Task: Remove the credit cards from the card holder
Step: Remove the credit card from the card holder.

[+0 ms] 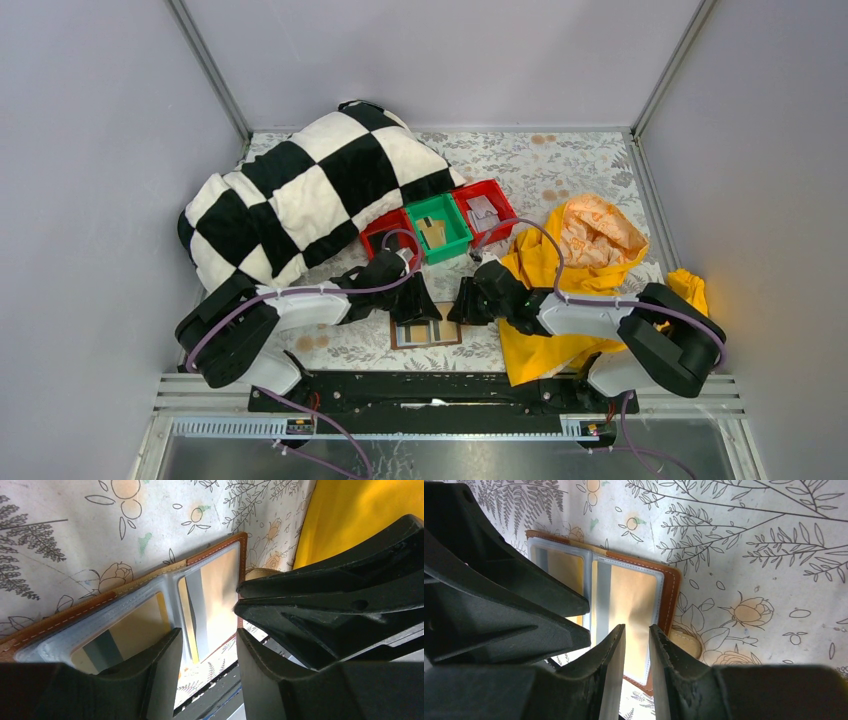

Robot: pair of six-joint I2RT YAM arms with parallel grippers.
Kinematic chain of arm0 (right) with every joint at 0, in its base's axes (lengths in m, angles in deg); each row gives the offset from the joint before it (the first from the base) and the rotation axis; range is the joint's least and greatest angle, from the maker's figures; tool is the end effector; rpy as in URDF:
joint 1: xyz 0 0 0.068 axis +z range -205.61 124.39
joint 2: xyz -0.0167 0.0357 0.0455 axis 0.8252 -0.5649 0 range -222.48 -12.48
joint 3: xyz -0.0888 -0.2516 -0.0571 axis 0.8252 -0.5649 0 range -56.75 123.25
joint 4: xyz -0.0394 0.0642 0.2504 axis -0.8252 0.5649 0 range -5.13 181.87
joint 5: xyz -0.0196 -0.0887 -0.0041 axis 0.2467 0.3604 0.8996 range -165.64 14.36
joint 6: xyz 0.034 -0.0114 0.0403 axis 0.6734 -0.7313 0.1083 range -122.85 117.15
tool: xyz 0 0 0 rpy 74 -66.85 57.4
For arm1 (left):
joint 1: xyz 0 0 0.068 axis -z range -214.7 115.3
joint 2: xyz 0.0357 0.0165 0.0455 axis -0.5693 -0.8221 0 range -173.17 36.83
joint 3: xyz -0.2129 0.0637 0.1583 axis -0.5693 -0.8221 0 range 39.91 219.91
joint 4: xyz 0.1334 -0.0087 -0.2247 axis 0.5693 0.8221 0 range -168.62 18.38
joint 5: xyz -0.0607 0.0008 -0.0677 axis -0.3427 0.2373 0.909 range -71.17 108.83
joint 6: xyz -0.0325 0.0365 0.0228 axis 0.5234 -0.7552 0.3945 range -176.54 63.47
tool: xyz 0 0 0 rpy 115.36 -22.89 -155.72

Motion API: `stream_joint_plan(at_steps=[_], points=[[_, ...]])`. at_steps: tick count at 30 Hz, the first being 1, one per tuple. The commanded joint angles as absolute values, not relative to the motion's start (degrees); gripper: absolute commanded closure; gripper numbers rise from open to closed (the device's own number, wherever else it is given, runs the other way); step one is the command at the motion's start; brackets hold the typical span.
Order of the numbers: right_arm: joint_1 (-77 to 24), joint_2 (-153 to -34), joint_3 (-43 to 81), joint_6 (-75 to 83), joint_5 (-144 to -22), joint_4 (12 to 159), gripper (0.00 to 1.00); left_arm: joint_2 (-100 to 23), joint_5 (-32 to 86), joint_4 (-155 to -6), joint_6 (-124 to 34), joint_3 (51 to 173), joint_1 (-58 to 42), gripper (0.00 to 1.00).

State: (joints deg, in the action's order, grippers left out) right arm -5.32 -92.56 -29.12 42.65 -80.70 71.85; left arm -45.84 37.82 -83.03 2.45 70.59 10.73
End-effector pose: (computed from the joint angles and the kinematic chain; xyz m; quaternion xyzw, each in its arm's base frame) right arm 0.1612 0.1989 0.1464 -0.0566 0.9017 0.3434 0.2566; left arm 0.1722 -0.1913 0.1398 -0.0493 0.9201 -0.3762 0.0972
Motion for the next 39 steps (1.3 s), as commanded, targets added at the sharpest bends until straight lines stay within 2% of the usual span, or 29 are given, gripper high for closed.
stream_joint_plan(at_steps=[1, 7, 13, 31, 35, 39], points=[[-4.9, -94.1, -30.1, 43.3, -80.0, 70.0, 0.68, -46.7, 36.4, -83.2, 2.2, 71.3, 10.8, 0.51], [-4.9, -94.5, -30.7, 43.9, -80.9, 68.2, 0.69, -47.0, 36.1, -83.3, 2.3, 71.0, 10.9, 0.53], [-4.9, -95.5, -31.3, 45.0, -82.9, 65.4, 0.70, -47.3, 36.0, -83.6, 2.4, 70.8, 10.8, 0.58], [-4.9, -98.6, -32.1, 47.3, -83.6, 63.3, 0.75, -42.3, 35.4, -85.2, 3.3, 68.4, 10.5, 0.82], [-4.9, -99.4, -31.5, 47.3, -83.7, 63.2, 0.75, -41.6, 36.2, -87.2, 5.0, 67.0, 10.3, 0.83], [-4.9, -99.9, -31.3, 47.3, -83.8, 63.2, 0.76, -40.1, 35.8, -88.0, 5.9, 65.8, 10.2, 0.73]])
